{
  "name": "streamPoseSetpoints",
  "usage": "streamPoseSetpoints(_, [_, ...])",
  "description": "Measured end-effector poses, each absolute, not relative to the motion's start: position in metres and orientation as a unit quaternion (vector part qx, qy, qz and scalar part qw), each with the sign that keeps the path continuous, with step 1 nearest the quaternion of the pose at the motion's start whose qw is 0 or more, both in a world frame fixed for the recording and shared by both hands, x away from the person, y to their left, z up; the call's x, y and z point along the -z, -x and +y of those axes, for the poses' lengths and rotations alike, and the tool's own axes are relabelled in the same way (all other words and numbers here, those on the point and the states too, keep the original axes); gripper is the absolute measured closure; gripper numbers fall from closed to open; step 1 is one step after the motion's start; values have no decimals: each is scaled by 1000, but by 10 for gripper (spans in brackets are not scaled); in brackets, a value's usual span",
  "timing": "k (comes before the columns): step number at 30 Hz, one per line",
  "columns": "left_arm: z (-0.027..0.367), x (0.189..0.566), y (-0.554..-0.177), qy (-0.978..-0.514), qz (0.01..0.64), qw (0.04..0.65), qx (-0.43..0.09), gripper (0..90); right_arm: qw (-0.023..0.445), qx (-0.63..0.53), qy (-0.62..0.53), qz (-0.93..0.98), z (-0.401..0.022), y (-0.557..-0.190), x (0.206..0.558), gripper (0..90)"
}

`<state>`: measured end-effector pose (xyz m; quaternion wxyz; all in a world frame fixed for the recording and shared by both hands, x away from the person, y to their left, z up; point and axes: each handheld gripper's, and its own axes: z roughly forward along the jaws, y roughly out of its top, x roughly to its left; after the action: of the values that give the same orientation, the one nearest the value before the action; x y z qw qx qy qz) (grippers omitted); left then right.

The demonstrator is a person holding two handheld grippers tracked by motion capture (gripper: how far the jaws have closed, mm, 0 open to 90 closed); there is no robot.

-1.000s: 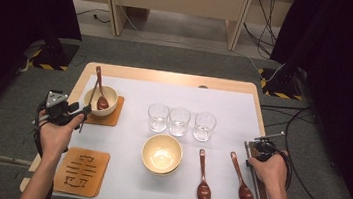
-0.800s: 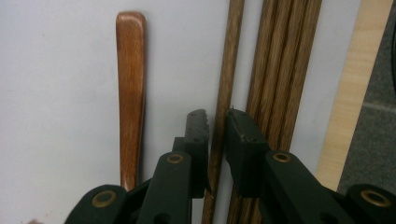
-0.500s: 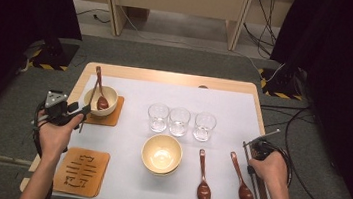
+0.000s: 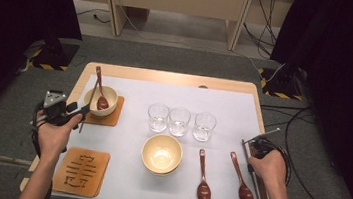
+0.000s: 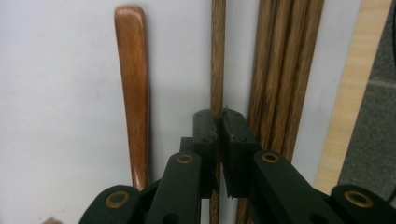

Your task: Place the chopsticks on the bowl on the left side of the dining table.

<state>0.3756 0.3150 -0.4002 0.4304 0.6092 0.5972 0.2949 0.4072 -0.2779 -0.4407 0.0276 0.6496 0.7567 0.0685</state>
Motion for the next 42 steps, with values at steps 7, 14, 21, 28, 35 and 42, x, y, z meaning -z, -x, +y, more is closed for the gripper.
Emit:
streamPoseSetpoints(7, [315,400,-375,-609,597,431,-295,490,48,-97,-647,755,-277,-411,428,853])
streamPoseSetpoints(14, [315,399,-375,-608,597,432,-296,490,59,-116,-646,753,-275,-414,420,853])
streamPoseSetpoints(21, [315,399,-374,-608,597,432,-296,490,67,-126,-642,753,-272,-418,415,853])
streamPoseSetpoints(28, [315,398,-374,-607,596,434,-296,490,84,-144,-636,753,-271,-422,407,853])
streamPoseSetpoints(35, [315,398,-373,-605,596,436,-297,490,102,-161,-632,751,-269,-425,400,853])
streamPoseSetpoints(42, [315,397,-373,-605,595,438,-298,492,128,-189,-627,745,-267,-427,393,853])
